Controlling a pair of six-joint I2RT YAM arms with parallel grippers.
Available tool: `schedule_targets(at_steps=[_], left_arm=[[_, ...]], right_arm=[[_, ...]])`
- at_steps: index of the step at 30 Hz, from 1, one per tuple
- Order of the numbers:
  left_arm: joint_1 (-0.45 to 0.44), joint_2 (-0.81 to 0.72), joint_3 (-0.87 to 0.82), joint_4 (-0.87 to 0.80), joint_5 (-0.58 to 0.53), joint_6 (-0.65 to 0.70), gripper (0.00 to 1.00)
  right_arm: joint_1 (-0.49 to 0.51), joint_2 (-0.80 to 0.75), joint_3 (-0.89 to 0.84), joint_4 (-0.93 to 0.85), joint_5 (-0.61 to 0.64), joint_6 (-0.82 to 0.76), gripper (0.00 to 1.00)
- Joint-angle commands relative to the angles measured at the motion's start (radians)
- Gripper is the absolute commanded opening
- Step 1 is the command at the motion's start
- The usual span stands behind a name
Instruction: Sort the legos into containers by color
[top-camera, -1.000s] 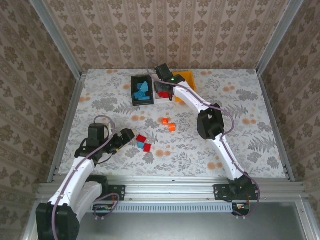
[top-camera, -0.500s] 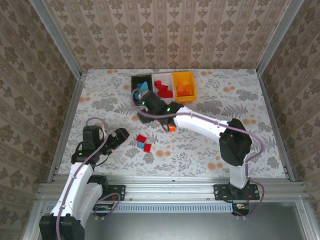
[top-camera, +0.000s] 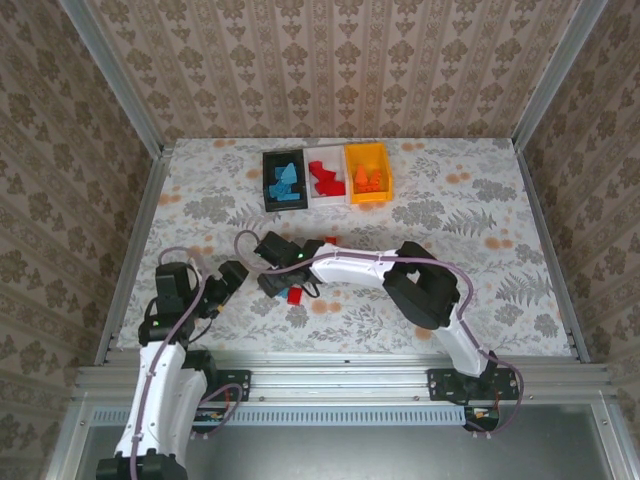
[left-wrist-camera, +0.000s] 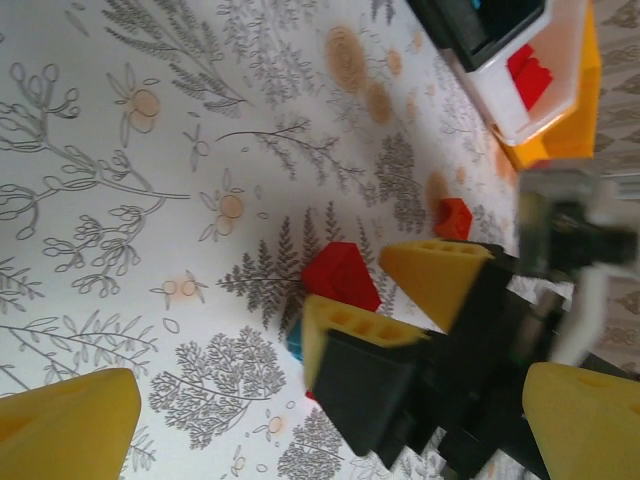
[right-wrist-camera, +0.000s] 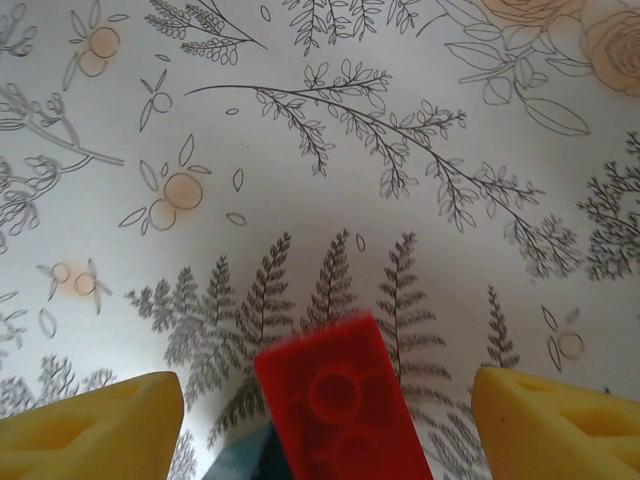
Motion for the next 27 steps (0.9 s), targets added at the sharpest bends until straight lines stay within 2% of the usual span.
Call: schedule_targets(at_steps=[1,8,18,22,27], left_arm=[[0.009,-0.023,-0.017,-0.044,0.038,-0.014,1.0],[0.01,-0.023,-0.018,-0.044,0.042,-0.01,1.0],[0.021,-0.023,-0.019,-0.04,0.044,-0.006,1.0],[0.03,-0.021,-0.018,-0.036,0.056,-0.002,1.0],[0.036,-0.019,-0.02,-0.039,0.062,0.003,1.0]], right_arm=[[-0.01,0.034,0.057,-0.037,0.031,-0.022,0.76],[-0.024,0.077,0.103,-0.07,0.061,-0.019,0.61],[-0.026,0.076,0.075,-0.057,0.01,-0.014,0.66],[-0.029,0.096,0.084,-0.076,0.059,-0.03,0.63],[-0.053,0.093,0.072,-0.068,0.075,-0.016,0.51]])
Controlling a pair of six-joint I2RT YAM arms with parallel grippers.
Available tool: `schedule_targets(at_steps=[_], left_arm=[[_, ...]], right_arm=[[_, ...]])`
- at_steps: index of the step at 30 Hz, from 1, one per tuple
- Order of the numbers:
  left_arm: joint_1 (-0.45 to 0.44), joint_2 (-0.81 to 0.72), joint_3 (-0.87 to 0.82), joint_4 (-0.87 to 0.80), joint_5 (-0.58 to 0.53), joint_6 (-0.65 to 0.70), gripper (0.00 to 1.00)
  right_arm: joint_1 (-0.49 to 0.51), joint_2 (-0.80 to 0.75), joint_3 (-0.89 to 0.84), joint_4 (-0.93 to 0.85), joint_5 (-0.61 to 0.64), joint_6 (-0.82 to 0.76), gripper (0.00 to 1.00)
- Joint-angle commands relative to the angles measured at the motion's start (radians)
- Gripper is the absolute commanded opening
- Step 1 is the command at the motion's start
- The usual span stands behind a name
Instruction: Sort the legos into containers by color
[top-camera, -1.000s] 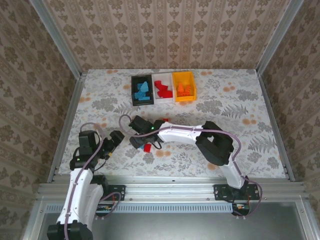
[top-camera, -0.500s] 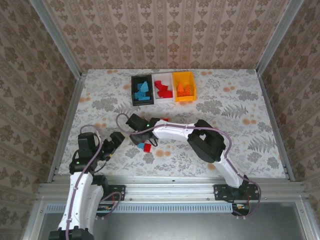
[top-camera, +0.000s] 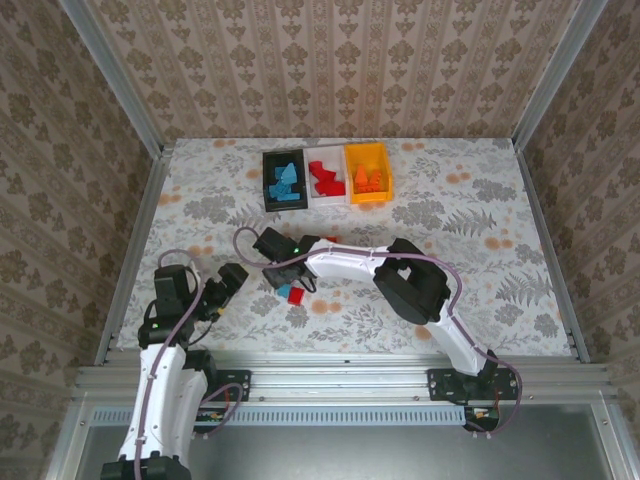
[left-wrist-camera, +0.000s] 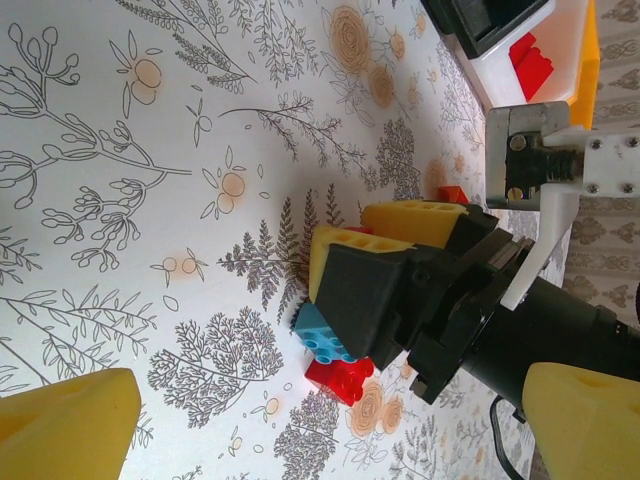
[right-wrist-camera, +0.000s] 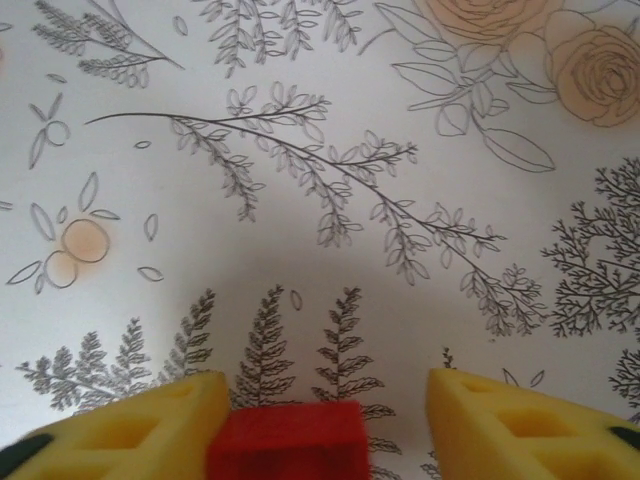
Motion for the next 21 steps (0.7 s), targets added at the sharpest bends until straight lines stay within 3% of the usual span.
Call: schedule_targets(at_steps=[1,11,21], left_arm=[[0.012,-0.007,-0.014,-0.003,0.023,0.005,1.0],[0.016,-0.006,-0.017,0.0,0.027,0.003,1.0],[0.017,0.037,-0.014,0.038,0.029,0.002,1.0]], right_arm=[[-0.024,0.016,-0.006,-0.029,0.044,0.003,0.5],[-0.067,-0.03,-0.054,0.024,0.095,0.018,0.39],[-0.096,-0.114,-0.105,0.066,0.11,0.016,0.35]])
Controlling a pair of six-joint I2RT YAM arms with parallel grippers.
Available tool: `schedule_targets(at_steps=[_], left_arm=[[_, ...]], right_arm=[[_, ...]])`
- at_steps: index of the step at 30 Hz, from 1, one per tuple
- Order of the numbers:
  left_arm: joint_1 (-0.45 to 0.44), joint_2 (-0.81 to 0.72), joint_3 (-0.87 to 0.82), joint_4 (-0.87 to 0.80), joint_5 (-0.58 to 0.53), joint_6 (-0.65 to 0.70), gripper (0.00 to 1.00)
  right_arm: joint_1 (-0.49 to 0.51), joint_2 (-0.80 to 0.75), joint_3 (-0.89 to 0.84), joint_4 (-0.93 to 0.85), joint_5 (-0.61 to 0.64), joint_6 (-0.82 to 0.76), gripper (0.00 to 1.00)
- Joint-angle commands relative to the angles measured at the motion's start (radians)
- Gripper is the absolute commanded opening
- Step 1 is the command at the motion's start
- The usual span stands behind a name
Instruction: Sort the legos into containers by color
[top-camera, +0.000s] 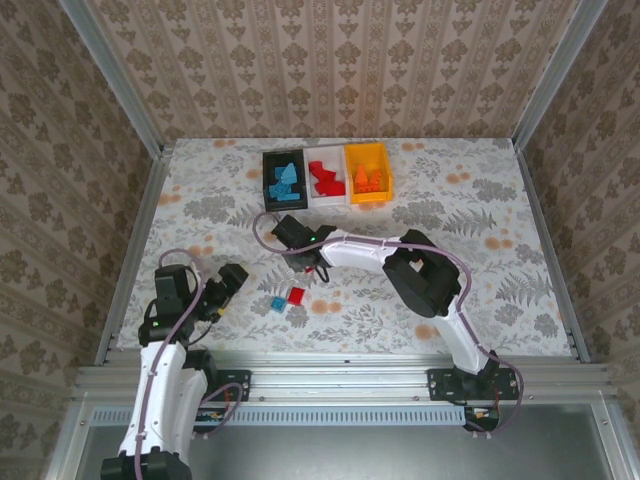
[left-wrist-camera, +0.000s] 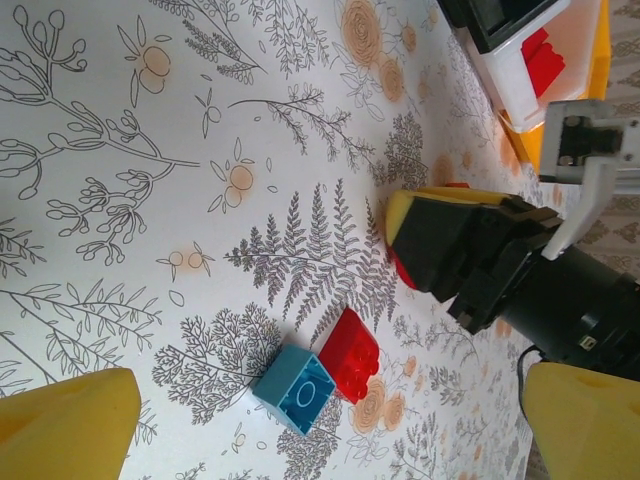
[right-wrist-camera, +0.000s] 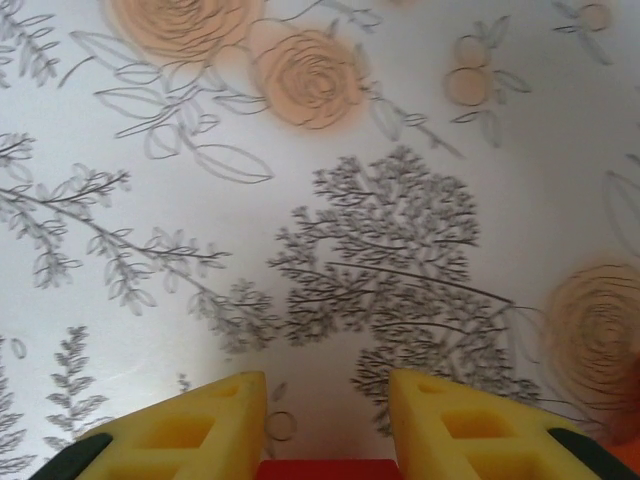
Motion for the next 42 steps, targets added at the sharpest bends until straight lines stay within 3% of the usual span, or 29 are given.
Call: schedule_targets(at_steps=[1,15,20,25,30,36,39,42], left_arm=[[0.009,0.013,-0.009,0.036,0.02,0.001,1.0],[0.009,0.062,-0.007,0.1,0.053,0.0,1.0],[-0.014,0.099,-0.017,0.188,0.104,-0.022,1.0],[-0.129,0.149,-0.02,0.269,0.079,-0.04,1.0],[-0.255,0.208,0.005,0.303,0.017,-0.013,1.0],[-0.288,0.267,0.072,0.275,0.001,0.032,1.0],[-0.287,0.291,0.097,0.27,-0.003,0.047,1.0],[-0.289,0.322,0.112,0.283,0.0,0.054,1.0]], right_arm=[[-0.005,-0.066,-0.011,0.021,0.032,0.003,0.34],[-0.055,-0.141,-0.046,0.048,-0.001,0.036,0.32],[-0.154,-0.151,0.018,0.05,0.015,0.012,0.32],[-0.268,-0.031,0.227,0.006,0.028,-0.009,0.32],[-0.34,0.168,0.542,-0.115,0.019,-0.03,0.32],[-0.387,0.427,0.976,-0.322,-0.023,-0.049,0.35],[-0.396,0.478,1.079,-0.358,-0.054,-0.07,0.43],[-0.394,0.461,1.076,-0.348,-0.068,-0.091,0.61]])
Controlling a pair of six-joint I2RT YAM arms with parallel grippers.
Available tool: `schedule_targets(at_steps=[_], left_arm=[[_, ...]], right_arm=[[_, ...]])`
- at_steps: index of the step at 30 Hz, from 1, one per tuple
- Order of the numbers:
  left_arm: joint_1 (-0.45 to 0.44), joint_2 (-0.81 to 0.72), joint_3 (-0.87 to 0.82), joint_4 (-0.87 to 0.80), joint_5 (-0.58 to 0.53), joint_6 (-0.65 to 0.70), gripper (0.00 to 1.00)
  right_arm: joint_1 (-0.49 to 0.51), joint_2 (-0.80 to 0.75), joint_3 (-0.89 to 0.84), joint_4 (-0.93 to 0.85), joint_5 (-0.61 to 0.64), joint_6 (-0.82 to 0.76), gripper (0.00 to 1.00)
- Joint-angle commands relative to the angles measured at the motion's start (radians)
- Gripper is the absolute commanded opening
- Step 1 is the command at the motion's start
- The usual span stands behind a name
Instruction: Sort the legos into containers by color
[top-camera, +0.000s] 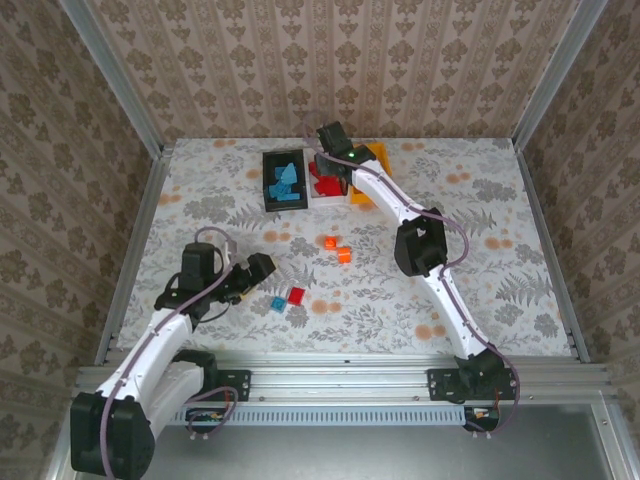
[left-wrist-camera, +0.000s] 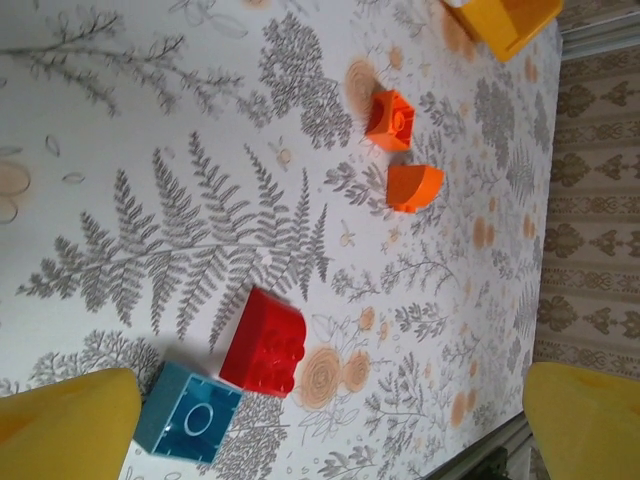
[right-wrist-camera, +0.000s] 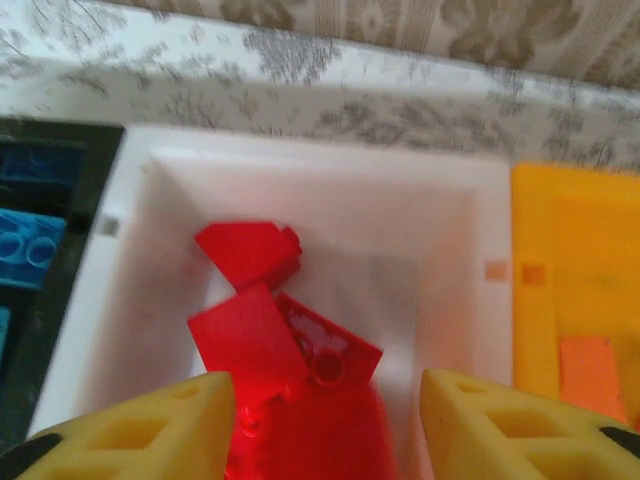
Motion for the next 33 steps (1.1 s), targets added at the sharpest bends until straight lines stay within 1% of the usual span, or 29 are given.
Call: schedule_targets(at_steps=[1,4,6,9,11,14,17,20,23,26,33], left_arm=[[-0.01,0.031,0.037,0.013,-0.004,0.04,1.0],[-0.013,0.046,0.047,0.018,-0.001,0.045,1.0],[-0.015,0.036,0.053,-0.002,-0.008,0.055,1.0],[-0.009,-0.007,0.069,-0.077,-0.075,0.077,1.0],[0.01,-0.045,0.061,-0.111,-0.099,0.076,1.0],[0.078,-0.099,0.027,-0.147,-0.095,0.063,1.0],[0.163,-0.137,-0.015,-0.157,-0.055,0.053,1.0],[0.205,-0.143,-0.031,-0.165,-0.019,0.068,1.0],[0.214,-0.146,-0.046,-0.16,0.0,0.068,1.0],[0.214,-0.17,-0.069,-0.149,0.021,0.052,1.0],[0.216,-0.285,-0.096,-0.199,0.029,0.028,1.0]], right_arm=[[0.004,-0.024,0.056,-0.069,-0.031,-0.032,0.62],[0.017,-0.104,-0.008,-0.048,-0.007,-0.042,0.63],[0.038,-0.201,-0.118,-0.007,0.014,-0.047,0.63],[0.092,-0.418,-0.439,0.156,0.066,-0.052,0.65],[0.138,-0.561,-0.664,0.239,0.093,-0.033,0.67],[0.227,-0.717,-0.949,0.31,0.082,0.024,0.7],[0.333,-0.815,-1.168,0.323,0.046,0.116,0.74],[0.442,-0.856,-1.32,0.344,0.055,0.269,0.77],[0.539,-0.841,-1.378,0.356,0.073,0.367,0.78],[0.592,-0.8,-1.374,0.349,0.082,0.427,0.78],[0.604,-0.721,-1.331,0.36,0.129,0.476,0.8]])
